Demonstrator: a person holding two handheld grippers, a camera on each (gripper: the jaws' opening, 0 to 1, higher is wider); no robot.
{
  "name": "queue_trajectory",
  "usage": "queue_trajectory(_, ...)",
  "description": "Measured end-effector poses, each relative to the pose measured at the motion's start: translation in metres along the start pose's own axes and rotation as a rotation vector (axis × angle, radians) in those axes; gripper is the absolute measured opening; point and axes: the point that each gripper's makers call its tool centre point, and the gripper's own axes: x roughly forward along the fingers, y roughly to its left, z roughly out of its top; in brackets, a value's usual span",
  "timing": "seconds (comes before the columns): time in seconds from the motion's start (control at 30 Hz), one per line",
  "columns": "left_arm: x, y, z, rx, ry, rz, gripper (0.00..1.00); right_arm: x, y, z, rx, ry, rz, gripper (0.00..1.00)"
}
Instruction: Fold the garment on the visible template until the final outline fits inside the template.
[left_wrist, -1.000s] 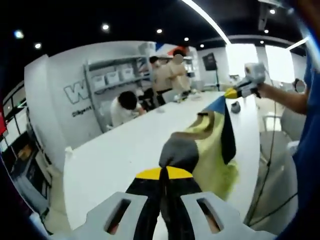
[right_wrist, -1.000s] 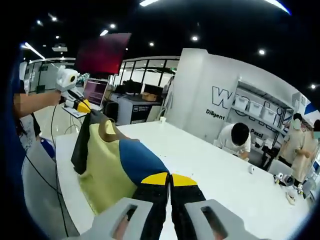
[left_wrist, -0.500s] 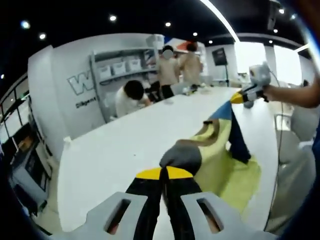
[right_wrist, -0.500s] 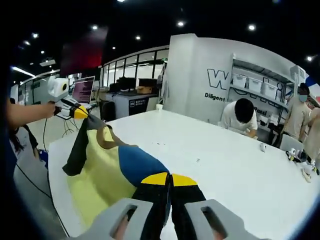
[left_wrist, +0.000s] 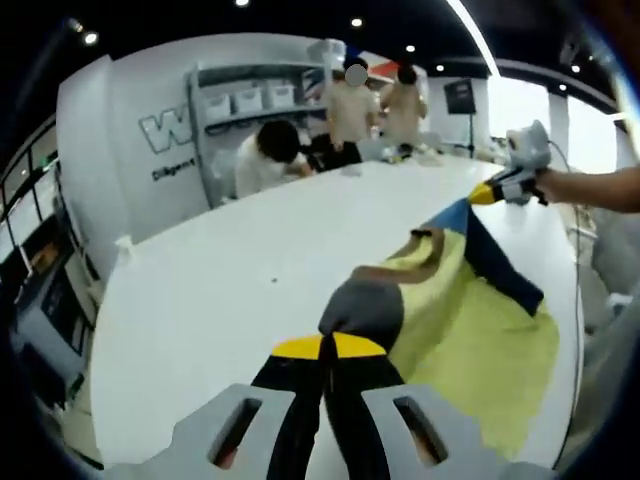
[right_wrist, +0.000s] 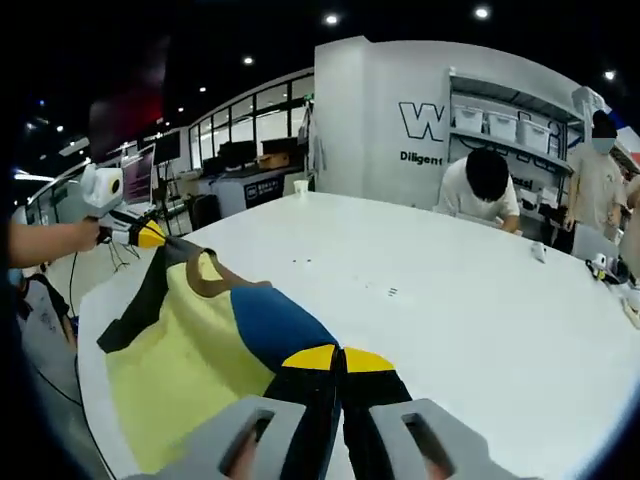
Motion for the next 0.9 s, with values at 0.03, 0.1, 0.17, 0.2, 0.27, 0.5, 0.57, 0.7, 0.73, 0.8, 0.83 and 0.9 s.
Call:
queue_trajectory(0.03,0.004,0.002,-0.001,-0.001,0.002,0.003,0.0,0.005,-0.003,-0.003,0.005,0.008,0.001,0.0)
queue_trajectory(0.1,0.017,0.01,-0.005,-0.015,0.013,0.006,0.0,0.018,-0.01,-0.01,0.016,0.019,-0.005,0.0)
queue_trajectory(0.17,0.025,0.014,-0.008,-0.027,0.017,0.008,0.0,0.026,-0.016,-0.015,0.041,0.028,-0.01,0.0)
queue_trajectory(0.2,0.028,0.014,-0.01,-0.036,0.021,0.008,0.0,0.03,-0.018,-0.017,0.047,0.03,-0.012,0.0)
queue_trajectory(0.27,0.04,0.02,-0.016,-0.044,0.03,0.015,0.0,0.035,-0.02,-0.021,0.057,0.039,-0.016,0.0)
queue_trajectory(0.5,0.061,0.031,-0.028,-0.079,0.062,0.041,0.0,0.062,-0.029,-0.033,0.08,0.07,-0.029,0.0)
queue_trajectory(0.57,0.068,0.031,-0.03,-0.083,0.074,0.049,0.0,0.069,-0.033,-0.034,0.089,0.073,-0.041,0.0)
queue_trajectory(0.7,0.078,0.032,-0.035,-0.098,0.09,0.053,0.0,0.075,-0.037,-0.034,0.101,0.085,-0.039,0.0)
queue_trajectory(0.73,0.08,0.033,-0.037,-0.108,0.091,0.052,0.0,0.076,-0.037,-0.036,0.109,0.092,-0.038,0.0)
queue_trajectory(0.8,0.081,0.031,-0.041,-0.125,0.105,0.053,0.0,0.077,-0.037,-0.041,0.117,0.103,-0.039,0.0)
queue_trajectory(0.83,0.081,0.031,-0.042,-0.125,0.107,0.054,0.0,0.077,-0.036,-0.044,0.116,0.106,-0.04,0.0)
queue_trajectory(0.9,0.084,0.03,-0.046,-0.127,0.113,0.056,0.0,0.078,-0.037,-0.048,0.119,0.115,-0.037,0.0)
